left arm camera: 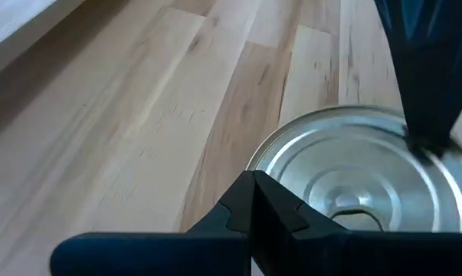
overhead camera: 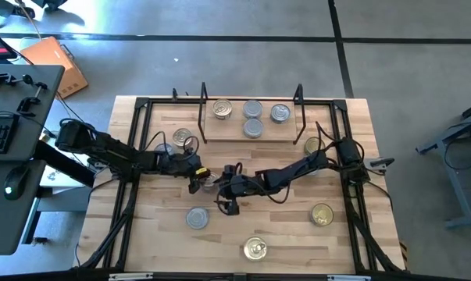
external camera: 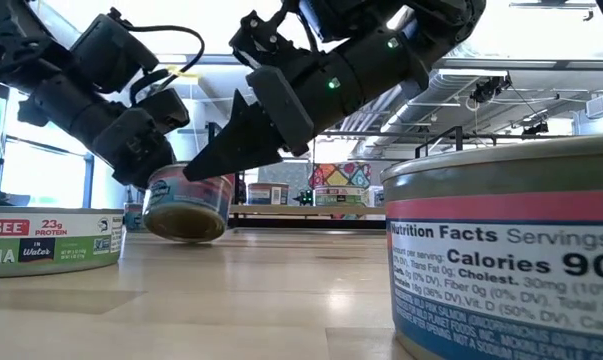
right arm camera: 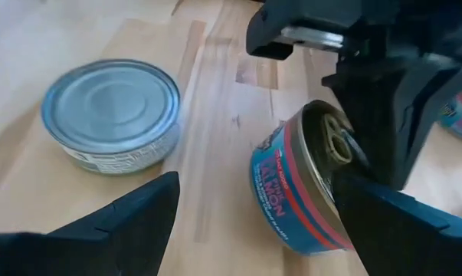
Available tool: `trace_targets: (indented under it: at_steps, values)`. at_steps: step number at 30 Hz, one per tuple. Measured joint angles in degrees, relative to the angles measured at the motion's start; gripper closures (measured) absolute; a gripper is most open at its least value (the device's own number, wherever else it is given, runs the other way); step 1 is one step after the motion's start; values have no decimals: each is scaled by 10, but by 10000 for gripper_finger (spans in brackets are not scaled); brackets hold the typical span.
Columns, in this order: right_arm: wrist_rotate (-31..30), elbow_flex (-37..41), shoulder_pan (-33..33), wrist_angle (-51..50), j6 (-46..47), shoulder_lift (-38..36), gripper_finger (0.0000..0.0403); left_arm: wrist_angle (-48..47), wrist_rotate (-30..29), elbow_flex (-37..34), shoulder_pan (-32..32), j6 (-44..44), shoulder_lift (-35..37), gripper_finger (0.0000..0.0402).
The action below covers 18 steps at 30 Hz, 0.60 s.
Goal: Stack canned seafood by type on shelf
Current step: Put the blue-pink tuna can on the shelf aligned with the other blue-pink tuna can
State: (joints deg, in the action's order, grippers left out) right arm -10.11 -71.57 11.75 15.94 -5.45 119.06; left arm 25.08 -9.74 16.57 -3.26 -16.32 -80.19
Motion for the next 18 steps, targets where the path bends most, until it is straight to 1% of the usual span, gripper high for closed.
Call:
trace_targets:
  at_steps: [8,18]
  values:
    - [-60,0,8,1,-141,5,71,0,9,-1,-2,0,-1,402]
    - [-54,0,-3,20,-158,6,71,18,8,-3,-1,0,-1,401]
